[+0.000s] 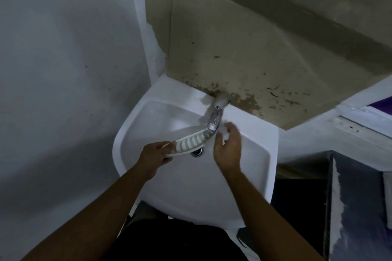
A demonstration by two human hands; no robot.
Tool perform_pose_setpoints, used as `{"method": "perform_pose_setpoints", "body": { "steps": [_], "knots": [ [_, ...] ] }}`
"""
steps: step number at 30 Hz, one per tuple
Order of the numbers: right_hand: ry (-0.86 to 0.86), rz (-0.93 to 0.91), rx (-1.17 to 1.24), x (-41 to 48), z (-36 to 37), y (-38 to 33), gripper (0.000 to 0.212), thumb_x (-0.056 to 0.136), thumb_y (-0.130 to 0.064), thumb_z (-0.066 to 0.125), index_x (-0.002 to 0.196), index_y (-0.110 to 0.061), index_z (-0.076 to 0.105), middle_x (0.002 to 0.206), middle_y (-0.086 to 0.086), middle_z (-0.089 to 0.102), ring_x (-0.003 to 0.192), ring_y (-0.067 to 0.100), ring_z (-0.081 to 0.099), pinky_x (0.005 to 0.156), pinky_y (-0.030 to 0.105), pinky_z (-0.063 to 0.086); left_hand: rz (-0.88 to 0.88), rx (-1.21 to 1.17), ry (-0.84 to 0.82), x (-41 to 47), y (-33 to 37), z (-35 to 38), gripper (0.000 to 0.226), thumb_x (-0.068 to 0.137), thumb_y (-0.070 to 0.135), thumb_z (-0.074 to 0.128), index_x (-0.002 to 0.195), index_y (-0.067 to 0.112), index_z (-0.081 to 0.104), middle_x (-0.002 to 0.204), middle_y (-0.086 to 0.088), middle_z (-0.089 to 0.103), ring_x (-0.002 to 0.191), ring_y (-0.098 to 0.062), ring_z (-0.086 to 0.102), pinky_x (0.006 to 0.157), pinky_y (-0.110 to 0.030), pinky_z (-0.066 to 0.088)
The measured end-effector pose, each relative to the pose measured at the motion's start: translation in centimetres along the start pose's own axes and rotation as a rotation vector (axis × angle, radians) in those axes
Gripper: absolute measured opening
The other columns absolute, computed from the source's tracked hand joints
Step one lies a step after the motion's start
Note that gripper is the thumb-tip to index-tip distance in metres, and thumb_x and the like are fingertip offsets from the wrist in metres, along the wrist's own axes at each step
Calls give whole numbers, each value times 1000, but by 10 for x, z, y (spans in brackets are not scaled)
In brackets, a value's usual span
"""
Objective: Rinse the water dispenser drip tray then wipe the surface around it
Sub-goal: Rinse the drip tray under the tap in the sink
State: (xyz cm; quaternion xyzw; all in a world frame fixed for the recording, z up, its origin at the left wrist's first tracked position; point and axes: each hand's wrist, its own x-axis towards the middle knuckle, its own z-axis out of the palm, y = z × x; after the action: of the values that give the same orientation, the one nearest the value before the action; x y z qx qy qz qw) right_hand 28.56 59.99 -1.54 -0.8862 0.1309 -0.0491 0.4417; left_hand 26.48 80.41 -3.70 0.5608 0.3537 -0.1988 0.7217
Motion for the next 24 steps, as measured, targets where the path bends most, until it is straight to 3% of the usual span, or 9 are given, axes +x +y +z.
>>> {"method": "perform_pose_setpoints", "body": {
  "steps": [2, 5, 7, 10, 15, 18, 20, 22, 24],
  "knots": [
    [-141, -130, -49, -23, 16, 15, 42, 95, -22, 51, 130, 2, 55, 133, 22, 57, 125, 33, 52, 110, 40, 38, -28, -18, 3, -6, 0, -1, 25, 85, 19, 69, 100, -1, 69, 85, -9, 66, 78, -19, 63, 68, -30, 60],
    [-334, -236, -116, -29, 38, 22, 63, 100, -53, 32, 132, -2, 52, 134, 18, 54, 123, 31, 49, 104, 38, 42, -24, -26, -7, -18, 0, -4, 15, 88, 17, 66, 91, 3, 70, 88, -12, 67, 80, -21, 65, 68, -28, 61],
    [-330, -99, -10, -20, 56, 24, 64, 97, -60, 28, 128, -7, 47, 124, 19, 53, 115, 34, 52, 96, 46, 47, 0, -17, -34, -27, 0, -5, 12, 89, 16, 64, 87, 6, 71, 93, -13, 69, 85, -23, 66, 70, -29, 60],
    [-274, 270, 252, 4, 72, 24, 68, 84, -65, 49, 133, -20, 35, 129, 19, 53, 118, 36, 56, 98, 53, 49, 38, -16, -64, -40, 0, -5, 12, 91, 11, 60, 88, 7, 71, 96, -15, 69, 89, -24, 66, 73, -29, 61],
    [-222, 659, 510, 34, 76, 17, 67, 70, -61, 59, 120, -16, 54, 113, 17, 68, 94, 30, 68, 86, 43, 56, 83, 3, -39, -51, -3, -16, 16, 91, 10, 60, 103, 3, 67, 109, -20, 67, 99, -28, 66, 79, -30, 60],
    [-267, 783, 533, 42, 89, 19, 95, 54, -78, 51, 133, -25, 47, 121, 10, 67, 103, 32, 68, 93, 52, 54, 111, 40, -48, -58, -6, -10, 14, 88, 13, 64, 98, 6, 71, 105, -17, 69, 98, -28, 67, 78, -30, 60],
    [-229, 823, 490, 43, 94, 15, 96, 59, -83, 47, 137, -29, 45, 126, 8, 64, 109, 33, 63, 98, 52, 50, 186, 176, -42, -61, -9, -1, 16, 87, 19, 67, 97, 8, 73, 101, -15, 72, 94, -26, 70, 76, -30, 60],
    [-185, 845, 501, 45, 89, 4, 102, 47, -94, 49, 125, -28, 53, 114, 7, 64, 102, 30, 64, 96, 46, 49, 272, 338, -27, -64, -11, 4, 22, 86, 29, 68, 96, 10, 74, 94, -11, 73, 87, -23, 71, 73, -31, 60],
    [-236, 799, 584, 49, 82, 0, 83, 60, -84, 63, 117, -23, 58, 110, 8, 64, 101, 29, 64, 93, 42, 51, 377, 591, 24, -63, -12, 0, 32, 84, 44, 66, 88, 13, 72, 83, -4, 73, 76, -16, 70, 69, -34, 60]
  ]
}}
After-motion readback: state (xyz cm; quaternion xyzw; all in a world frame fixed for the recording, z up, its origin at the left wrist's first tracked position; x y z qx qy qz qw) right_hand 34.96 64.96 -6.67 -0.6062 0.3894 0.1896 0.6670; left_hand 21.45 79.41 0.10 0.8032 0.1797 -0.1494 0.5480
